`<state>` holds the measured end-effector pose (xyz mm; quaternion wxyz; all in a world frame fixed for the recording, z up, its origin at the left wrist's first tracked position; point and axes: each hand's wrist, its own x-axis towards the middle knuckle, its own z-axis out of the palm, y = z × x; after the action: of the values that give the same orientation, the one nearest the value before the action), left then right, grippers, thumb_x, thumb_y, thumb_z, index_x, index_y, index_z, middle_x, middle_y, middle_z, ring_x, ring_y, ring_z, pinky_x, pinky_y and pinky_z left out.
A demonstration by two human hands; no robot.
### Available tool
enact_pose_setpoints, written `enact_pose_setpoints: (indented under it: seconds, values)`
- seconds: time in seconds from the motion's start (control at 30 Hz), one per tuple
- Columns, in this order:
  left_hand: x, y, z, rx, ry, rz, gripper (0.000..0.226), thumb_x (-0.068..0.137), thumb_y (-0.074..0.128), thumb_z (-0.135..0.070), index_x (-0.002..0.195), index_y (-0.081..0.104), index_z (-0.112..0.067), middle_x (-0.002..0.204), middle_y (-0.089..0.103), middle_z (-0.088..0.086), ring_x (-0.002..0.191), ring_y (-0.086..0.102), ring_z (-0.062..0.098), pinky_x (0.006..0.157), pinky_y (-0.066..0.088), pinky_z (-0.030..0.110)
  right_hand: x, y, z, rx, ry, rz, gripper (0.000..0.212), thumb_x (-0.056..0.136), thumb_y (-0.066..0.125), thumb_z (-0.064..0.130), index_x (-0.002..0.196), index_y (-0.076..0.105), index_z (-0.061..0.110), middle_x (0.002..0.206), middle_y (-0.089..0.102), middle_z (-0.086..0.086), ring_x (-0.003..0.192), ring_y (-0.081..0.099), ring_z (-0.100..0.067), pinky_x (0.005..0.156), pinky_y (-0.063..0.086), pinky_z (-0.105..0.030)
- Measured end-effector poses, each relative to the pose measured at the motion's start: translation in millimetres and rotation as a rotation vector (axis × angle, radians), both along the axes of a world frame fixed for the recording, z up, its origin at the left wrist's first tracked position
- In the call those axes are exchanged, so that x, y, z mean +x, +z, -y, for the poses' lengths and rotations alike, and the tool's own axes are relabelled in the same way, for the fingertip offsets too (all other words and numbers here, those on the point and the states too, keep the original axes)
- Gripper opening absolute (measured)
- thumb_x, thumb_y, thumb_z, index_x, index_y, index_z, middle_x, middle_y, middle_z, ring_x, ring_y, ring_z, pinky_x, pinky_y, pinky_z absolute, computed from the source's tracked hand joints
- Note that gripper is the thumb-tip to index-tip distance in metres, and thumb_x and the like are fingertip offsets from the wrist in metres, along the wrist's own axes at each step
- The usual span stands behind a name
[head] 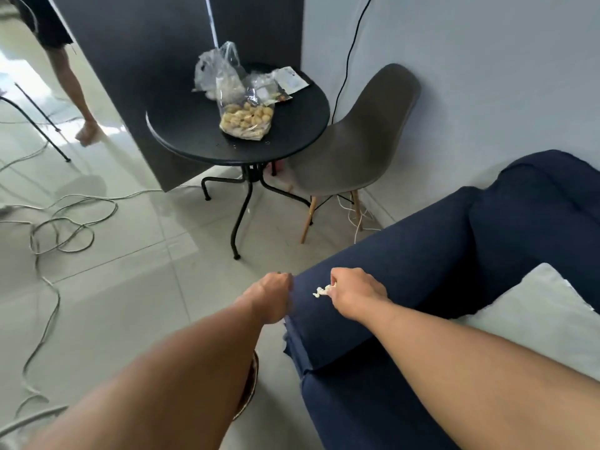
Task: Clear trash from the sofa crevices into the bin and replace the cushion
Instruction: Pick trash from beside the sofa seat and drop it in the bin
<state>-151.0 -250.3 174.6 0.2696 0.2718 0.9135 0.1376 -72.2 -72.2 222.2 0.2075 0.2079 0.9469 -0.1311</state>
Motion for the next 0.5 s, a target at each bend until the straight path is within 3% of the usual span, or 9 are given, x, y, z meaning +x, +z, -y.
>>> enact_pose_setpoints:
  seconds: [0.2, 0.4, 0.5]
  values:
    - [-4.0, -25.4, 84.5, -0.033, 0.168, 0.065, 0.036, 0.086, 0.048, -0.01, 0.119, 0.06, -0.019, 0.123, 0.058, 0.006, 0.115, 0.057, 0.027, 0.091, 0.049, 0.036, -21.1, -16.9, 76.9, -0.049, 0.093, 0.044, 0.007, 0.104, 0.054, 0.027, 0.103, 0.06, 0.024, 0.113, 0.066, -0.002, 0.099, 0.062, -0.028, 0.078, 0.052, -0.039]
    - [8.3, -50.6, 155.0, -0.088, 0.247, 0.12, 0.033, 0.088, 0.058, -0.019, 0.121, 0.06, -0.019, 0.128, 0.056, 0.008, 0.115, 0.058, 0.029, 0.096, 0.049, 0.037, -29.7, -39.7, 152.9, -0.098, 0.18, 0.096, 0.011, 0.103, 0.051, 0.025, 0.101, 0.061, 0.023, 0.114, 0.066, -0.007, 0.098, 0.061, -0.032, 0.078, 0.052, -0.04]
    - [13.0, -60.6, 176.2, -0.109, 0.252, 0.119, 0.034, 0.09, 0.053, -0.016, 0.123, 0.061, -0.016, 0.129, 0.057, 0.011, 0.117, 0.058, 0.032, 0.095, 0.048, 0.035, -31.1, -51.2, 179.2, -0.108, 0.208, 0.126, 0.012, 0.104, 0.05, 0.025, 0.106, 0.062, 0.023, 0.119, 0.066, -0.008, 0.103, 0.061, -0.034, 0.076, 0.047, -0.038]
